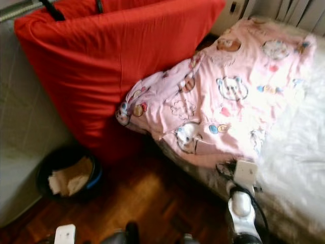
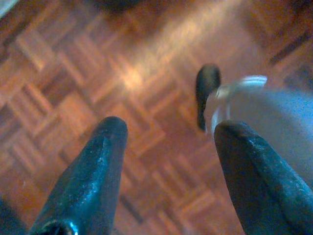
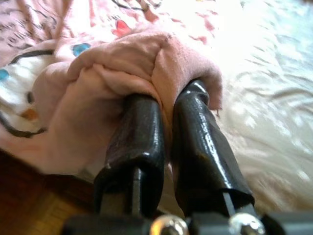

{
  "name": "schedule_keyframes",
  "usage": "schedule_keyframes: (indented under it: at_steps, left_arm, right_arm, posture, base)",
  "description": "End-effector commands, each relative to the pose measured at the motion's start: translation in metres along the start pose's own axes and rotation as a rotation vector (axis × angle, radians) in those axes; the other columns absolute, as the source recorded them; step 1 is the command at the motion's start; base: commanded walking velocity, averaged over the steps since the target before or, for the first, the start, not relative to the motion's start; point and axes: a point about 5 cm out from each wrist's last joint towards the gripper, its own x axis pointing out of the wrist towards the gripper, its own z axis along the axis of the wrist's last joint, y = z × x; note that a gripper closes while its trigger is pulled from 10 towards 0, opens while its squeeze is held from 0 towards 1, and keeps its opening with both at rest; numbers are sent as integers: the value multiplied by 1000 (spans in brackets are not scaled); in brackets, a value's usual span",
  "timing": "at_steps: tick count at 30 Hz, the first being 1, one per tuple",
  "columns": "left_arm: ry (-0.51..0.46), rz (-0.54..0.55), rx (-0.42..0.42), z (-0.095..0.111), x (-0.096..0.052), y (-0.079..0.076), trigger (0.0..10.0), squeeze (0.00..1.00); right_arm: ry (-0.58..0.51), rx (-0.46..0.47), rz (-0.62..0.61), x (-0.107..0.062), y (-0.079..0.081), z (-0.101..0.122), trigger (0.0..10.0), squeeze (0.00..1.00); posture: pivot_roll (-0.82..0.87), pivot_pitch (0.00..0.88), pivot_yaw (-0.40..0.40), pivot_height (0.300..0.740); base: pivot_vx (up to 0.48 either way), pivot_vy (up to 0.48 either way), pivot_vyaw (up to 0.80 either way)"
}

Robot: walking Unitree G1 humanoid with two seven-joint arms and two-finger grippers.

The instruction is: Clean up the room

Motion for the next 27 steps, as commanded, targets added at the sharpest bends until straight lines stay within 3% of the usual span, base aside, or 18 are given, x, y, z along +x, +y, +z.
schedule_keyframes:
  at_steps: [1,15,27]
  left_arm:
    - [22,7,19,-5,-1,2,10000,0]
    - [20,4,22,-4,-1,2,10000,0]
    - [10,6,18,-4,-1,-1,10000,0]
  right_arm:
    - [-17,6,-26,0,-5,2,10000,0]
    - [11,-1,-32,-1,-7,-3,10000,0]
    - [209,-17,-19,-17,-10,-36,10000,0]
  posture:
    - [-56,197,-6,740]
    - [-57,198,-7,740]
    - [-57,199,-10,740]
  base:
    - [0,0,0]
    - [0,0,0]
    - [0,0,0]
